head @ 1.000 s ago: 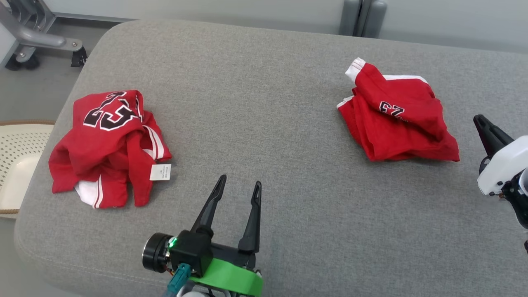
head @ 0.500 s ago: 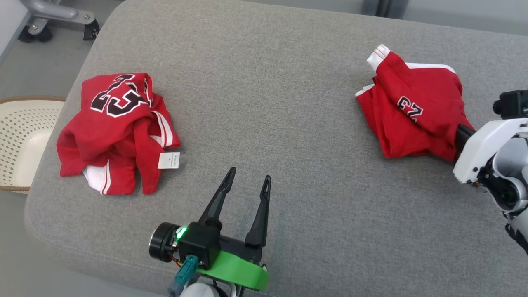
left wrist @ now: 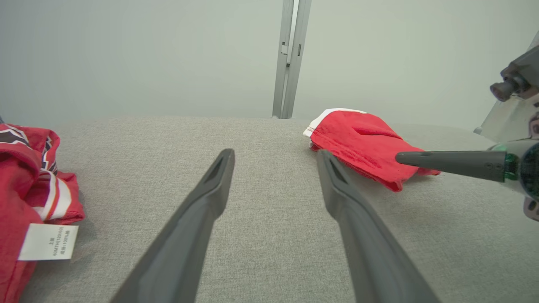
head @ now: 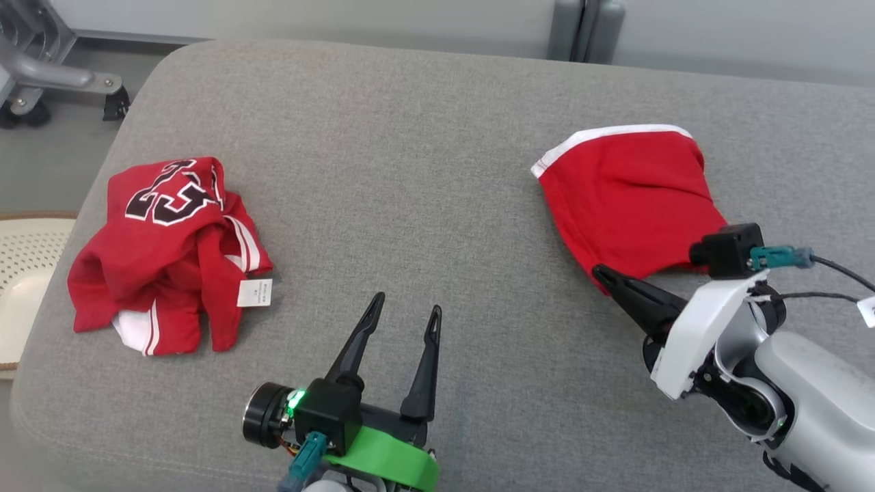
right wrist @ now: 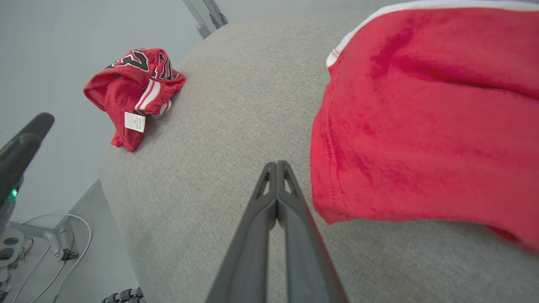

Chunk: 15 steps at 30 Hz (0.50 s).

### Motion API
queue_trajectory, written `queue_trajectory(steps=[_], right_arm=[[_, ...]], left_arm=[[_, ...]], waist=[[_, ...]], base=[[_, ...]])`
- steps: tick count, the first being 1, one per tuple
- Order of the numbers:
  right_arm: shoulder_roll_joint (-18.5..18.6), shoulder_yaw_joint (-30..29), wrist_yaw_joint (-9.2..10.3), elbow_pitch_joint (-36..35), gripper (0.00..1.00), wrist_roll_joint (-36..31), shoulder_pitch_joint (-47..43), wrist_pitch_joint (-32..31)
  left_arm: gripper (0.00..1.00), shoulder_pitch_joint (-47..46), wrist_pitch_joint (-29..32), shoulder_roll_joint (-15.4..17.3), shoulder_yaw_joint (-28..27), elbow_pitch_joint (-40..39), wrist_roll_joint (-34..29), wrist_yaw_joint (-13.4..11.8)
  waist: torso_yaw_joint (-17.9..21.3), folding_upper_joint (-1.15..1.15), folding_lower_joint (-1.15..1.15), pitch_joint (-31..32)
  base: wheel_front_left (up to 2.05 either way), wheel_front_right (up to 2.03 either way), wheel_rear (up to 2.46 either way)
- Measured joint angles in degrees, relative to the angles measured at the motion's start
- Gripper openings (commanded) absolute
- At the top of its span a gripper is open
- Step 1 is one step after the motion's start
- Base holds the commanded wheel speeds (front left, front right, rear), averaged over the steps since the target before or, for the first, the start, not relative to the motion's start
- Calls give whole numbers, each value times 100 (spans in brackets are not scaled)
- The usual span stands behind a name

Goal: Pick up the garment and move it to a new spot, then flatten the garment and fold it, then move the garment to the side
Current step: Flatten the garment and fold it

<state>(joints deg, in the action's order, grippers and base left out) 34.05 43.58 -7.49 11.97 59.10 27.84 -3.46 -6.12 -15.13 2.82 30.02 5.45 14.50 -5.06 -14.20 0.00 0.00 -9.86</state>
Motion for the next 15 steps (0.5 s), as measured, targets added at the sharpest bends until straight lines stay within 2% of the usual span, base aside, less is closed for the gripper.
queue_trajectory(steps=[1, 2, 8, 15], right_arm=[[4, 12, 0, -8, 47, 1, -67, 189], [-3, -5, 0, 13, 100, 3, -157, 414], [-212, -492, 1, 616, 100, -387, -697, 1578], [-798, -1536, 1, 1113, 100, -1354, -1365, 1845]], left_arm=[[100, 33, 0, 0, -23, 0, 1, -4], [100, 74, 0, 0, -45, 1, 0, -8], [100, 402, 0, -1, -319, -40, 7, -65], [100, 879, 1, 0, -790, -200, -86, -207]], waist=[[28, 0, 0, 54], [56, 0, 0, 111], [246, 0, 0, 428], [642, 0, 0, 753]], base=[[0, 0, 0], [0, 0, 0], [0, 0, 0], [0, 0, 0]])
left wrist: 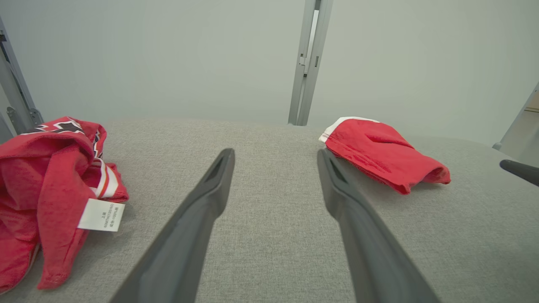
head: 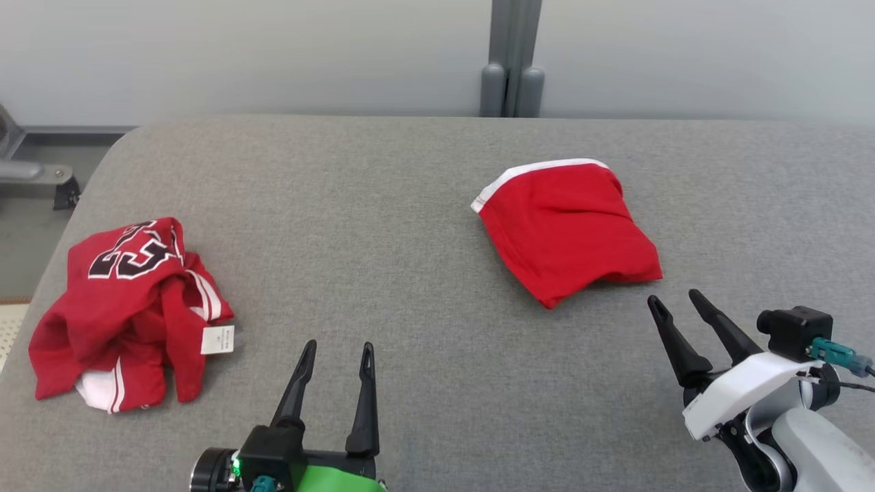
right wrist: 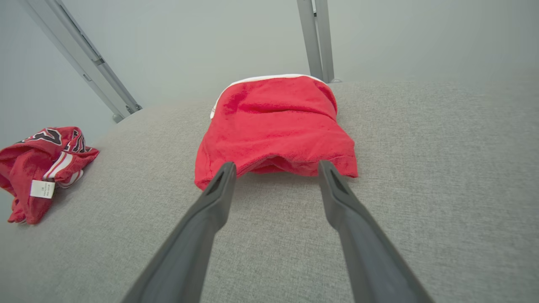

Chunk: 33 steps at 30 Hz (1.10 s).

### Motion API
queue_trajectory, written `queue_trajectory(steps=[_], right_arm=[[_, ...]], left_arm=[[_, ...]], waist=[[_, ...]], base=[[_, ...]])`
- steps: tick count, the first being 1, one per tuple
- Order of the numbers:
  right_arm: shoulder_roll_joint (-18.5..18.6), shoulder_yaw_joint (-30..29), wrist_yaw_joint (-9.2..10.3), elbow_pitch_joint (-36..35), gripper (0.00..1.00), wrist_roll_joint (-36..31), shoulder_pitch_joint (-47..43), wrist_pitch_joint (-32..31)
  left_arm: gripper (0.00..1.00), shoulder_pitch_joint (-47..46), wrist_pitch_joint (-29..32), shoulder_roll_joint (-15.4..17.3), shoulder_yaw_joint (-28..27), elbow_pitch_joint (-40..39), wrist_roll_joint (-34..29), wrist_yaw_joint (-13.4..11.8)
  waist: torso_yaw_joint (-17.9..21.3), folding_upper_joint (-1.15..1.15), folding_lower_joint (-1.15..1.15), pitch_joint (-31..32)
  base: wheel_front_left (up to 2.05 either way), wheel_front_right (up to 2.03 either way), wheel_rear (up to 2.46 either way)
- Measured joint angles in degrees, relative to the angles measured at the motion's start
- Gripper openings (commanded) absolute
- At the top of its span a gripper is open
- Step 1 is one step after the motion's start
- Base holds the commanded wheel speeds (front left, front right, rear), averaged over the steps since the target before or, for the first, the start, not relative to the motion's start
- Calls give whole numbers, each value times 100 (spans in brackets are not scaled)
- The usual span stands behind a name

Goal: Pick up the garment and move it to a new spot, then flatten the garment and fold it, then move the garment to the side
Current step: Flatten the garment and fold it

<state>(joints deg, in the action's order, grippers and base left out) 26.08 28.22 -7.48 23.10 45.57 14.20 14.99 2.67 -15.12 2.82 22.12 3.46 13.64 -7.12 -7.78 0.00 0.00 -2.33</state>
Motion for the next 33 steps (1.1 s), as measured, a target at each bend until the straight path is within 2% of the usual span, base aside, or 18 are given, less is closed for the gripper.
queue_trajectory(steps=[7, 11, 17, 24, 33], right_arm=[[-731, -1274, -1, -554, 100, -1250, -940, 5], [-1060, -1753, -1, -1007, 100, -1883, -1421, 7], [-1357, -1963, -1, -1436, 100, -2359, -1911, 7], [-1379, -1945, -1, -1527, 100, -2516, -2015, 5], [-1379, -1918, -1, -1525, 100, -2548, -2040, 5]], left_arm=[[100, 348, -1, -3, -388, -294, -177, -153], [100, 591, -1, -2, -614, -488, -326, -209], [100, 944, -1, -2, -790, -486, -477, -153], [100, 1125, -1, -2, -904, -433, -476, -147], [100, 1177, -1, -2, -902, -396, -476, -93]], waist=[[408, 0, 0, 321], [614, 0, 0, 486], [835, 0, 0, 678], [946, 0, 0, 800], [870, 0, 0, 825]], base=[[0, 0, 0], [0, 0, 0], [0, 0, 0], [0, 0, 0], [0, 0, 0]])
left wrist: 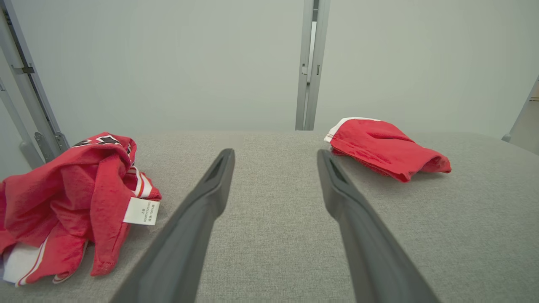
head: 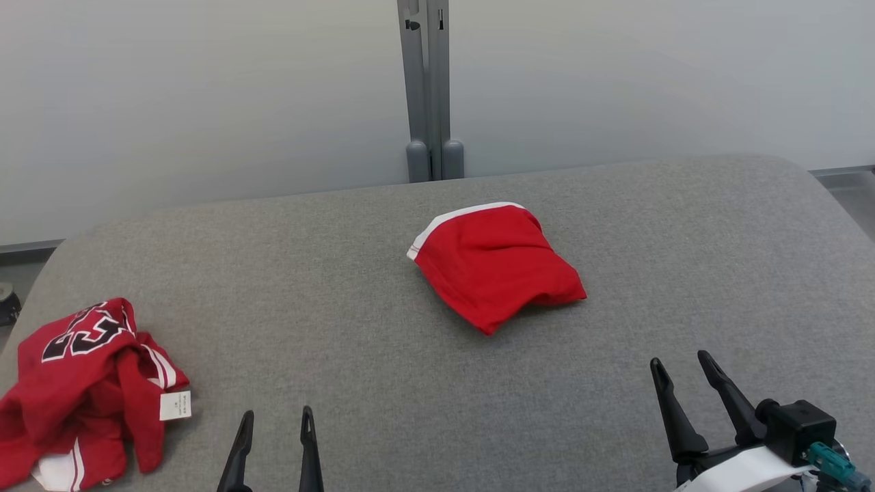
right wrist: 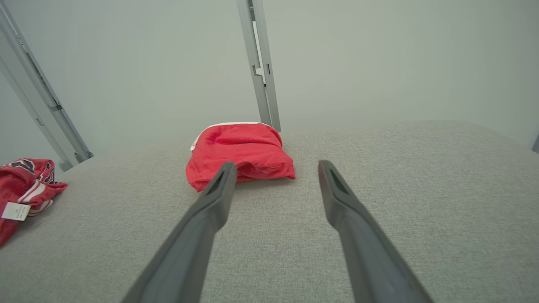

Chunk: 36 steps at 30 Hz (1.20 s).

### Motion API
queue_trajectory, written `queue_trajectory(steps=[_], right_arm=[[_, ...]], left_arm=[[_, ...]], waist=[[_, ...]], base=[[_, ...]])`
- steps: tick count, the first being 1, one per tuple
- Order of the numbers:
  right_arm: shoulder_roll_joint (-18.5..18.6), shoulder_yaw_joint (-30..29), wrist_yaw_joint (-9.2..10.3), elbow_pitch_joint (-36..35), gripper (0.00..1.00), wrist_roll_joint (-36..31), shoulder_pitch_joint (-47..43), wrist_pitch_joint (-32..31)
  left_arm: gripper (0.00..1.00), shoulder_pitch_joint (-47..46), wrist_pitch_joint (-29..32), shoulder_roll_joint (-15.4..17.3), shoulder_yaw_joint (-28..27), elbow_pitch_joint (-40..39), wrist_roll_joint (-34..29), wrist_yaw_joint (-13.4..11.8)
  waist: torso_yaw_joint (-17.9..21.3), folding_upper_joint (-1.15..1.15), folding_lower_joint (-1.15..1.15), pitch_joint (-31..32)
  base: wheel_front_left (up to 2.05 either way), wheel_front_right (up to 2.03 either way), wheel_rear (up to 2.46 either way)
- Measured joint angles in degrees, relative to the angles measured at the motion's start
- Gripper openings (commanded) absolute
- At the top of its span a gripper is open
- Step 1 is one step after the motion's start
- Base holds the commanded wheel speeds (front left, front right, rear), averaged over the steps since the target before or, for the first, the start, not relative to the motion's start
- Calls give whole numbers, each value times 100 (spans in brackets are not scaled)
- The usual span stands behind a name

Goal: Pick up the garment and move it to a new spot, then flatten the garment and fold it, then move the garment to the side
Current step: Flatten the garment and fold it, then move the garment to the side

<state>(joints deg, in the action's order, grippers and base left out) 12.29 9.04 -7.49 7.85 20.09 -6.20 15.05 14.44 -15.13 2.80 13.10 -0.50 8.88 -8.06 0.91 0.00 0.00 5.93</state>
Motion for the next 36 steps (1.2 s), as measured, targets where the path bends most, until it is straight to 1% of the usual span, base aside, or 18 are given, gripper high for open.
queue_trajectory(steps=[12, 28, 36], right_arm=[[-8, 71, 0, -159, 100, -65, -48, 0], [-22, 87, 0, -83, 100, -85, -99, 0], [-7, 19, 0, -7, 100, 58, -108, 1]], left_arm=[[100, 29, 0, 0, 45, 140, -130, 4], [100, 46, 0, 0, 64, -11, -242, 56], [100, 51, 0, 0, 151, -32, -259, 104]], waist=[[-104, 0, 0, -27], [-213, 0, 0, -59], [-306, 0, 0, -176]], base=[[0, 0, 0], [0, 0, 0], [0, 0, 0]])
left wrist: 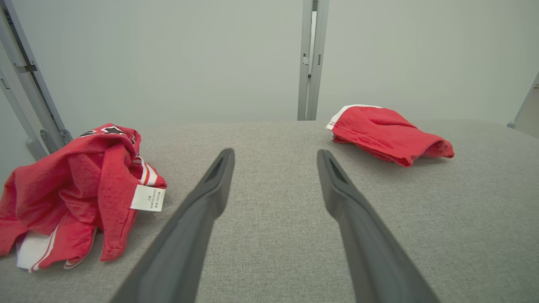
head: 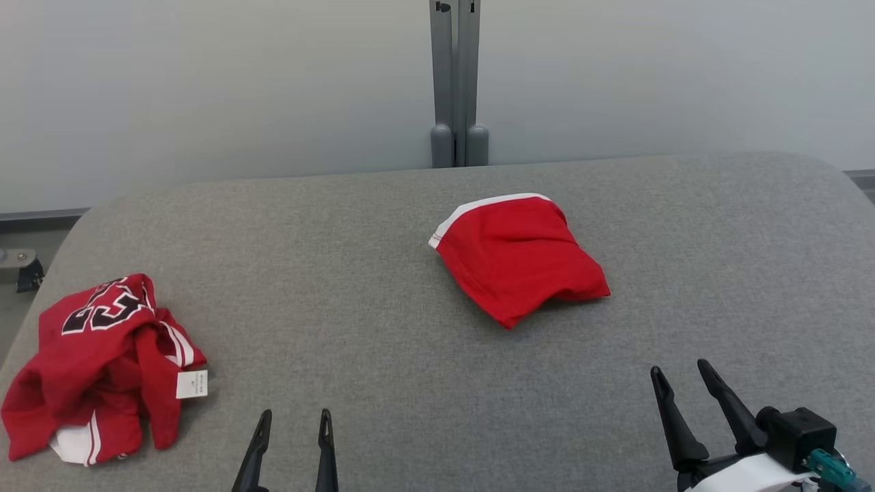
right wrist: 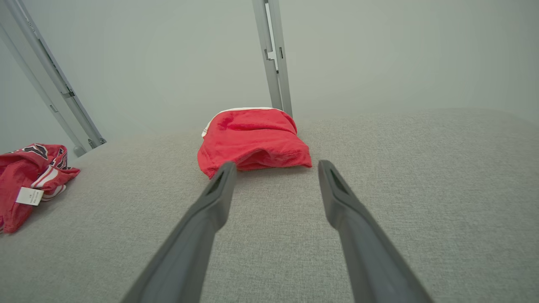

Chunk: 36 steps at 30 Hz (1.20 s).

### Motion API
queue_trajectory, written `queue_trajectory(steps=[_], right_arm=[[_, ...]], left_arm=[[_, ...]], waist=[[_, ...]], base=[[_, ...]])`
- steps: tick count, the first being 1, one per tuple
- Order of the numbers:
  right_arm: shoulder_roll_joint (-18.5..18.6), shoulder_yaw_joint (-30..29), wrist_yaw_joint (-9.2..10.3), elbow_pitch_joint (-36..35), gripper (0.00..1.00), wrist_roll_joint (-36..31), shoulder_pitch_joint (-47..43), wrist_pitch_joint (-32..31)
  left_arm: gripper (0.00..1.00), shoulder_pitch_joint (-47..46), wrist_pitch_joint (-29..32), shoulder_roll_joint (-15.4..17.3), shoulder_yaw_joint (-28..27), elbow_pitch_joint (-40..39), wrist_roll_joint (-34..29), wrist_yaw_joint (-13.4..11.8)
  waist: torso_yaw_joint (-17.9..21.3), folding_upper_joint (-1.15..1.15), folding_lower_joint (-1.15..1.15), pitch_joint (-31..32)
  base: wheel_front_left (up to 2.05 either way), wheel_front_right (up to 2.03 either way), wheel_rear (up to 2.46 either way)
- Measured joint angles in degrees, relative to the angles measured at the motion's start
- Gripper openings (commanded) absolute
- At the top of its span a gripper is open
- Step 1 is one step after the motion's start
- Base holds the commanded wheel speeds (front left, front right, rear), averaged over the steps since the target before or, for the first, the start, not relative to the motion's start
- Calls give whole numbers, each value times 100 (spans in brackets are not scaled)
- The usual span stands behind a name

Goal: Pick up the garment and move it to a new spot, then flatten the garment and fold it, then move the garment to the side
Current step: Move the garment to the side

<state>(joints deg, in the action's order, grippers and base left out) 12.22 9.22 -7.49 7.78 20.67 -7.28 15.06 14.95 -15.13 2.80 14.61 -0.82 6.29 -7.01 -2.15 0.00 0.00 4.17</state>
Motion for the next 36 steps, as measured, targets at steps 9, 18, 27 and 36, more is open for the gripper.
queue_trajectory(steps=[9, 18, 27, 36], right_arm=[[225, 83, 1, 541, 100, 914, 841, -1], [1441, 910, 0, 1496, 100, 2750, 2908, -1011], [2256, 1368, 1, 2056, 100, 3955, 4177, -2605], [2396, 1710, 1, 2310, 100, 4437, 4798, -2837]], left_arm=[[100, -276, 0, 0, 298, -172, -23, 22], [100, -964, 0, 0, 657, -234, -8, 19], [100, -1491, 0, 1, 961, -237, 130, -14], [100, -1863, 0, 2, 1183, -238, 311, -108]], waist=[[-136, 0, 0, -445], [-331, 0, 0, -1232], [-677, 0, 0, -1987], [-1131, 0, 0, -2623]], base=[[0, 0, 0], [0, 0, 0], [0, 0, 0], [0, 0, 0]])
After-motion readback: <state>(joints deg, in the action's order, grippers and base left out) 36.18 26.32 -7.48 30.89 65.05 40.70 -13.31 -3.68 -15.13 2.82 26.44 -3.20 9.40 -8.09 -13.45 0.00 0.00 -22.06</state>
